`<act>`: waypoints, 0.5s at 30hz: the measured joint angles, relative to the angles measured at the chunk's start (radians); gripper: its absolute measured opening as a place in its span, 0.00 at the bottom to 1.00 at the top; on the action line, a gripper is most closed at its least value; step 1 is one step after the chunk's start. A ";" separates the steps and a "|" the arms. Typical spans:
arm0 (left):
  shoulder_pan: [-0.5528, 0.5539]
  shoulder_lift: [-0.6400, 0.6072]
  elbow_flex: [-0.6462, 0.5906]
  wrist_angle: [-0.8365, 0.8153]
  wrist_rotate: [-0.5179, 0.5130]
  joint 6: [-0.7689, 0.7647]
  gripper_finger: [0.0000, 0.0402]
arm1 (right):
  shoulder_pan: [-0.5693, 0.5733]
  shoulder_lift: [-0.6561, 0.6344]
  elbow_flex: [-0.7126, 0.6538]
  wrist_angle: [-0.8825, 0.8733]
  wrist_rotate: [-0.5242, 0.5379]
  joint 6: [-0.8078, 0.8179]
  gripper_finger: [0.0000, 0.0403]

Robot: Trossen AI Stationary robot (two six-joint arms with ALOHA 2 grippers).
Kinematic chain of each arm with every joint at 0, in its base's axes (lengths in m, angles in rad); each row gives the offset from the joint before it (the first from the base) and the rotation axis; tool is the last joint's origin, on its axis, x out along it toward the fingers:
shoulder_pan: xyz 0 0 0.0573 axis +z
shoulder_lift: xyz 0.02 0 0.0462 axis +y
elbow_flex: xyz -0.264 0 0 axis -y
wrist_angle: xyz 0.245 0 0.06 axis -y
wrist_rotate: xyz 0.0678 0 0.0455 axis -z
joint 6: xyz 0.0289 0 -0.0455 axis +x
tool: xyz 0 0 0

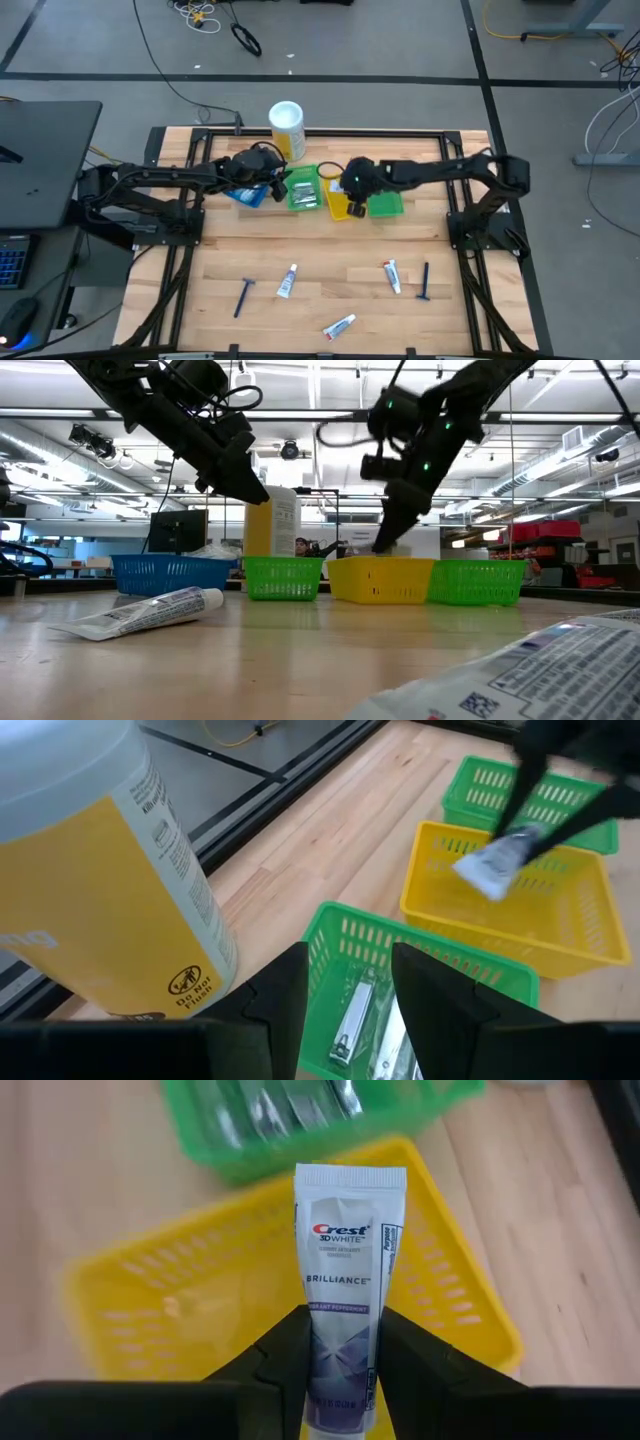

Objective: Pick & Place Travel size toiletries
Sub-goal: Put the toothpaste into the yellow bin

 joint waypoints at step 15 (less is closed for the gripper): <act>0.000 0.000 0.000 0.012 0.002 0.011 0.38 | -0.130 0.084 0.000 0.102 -0.186 -0.115 0.37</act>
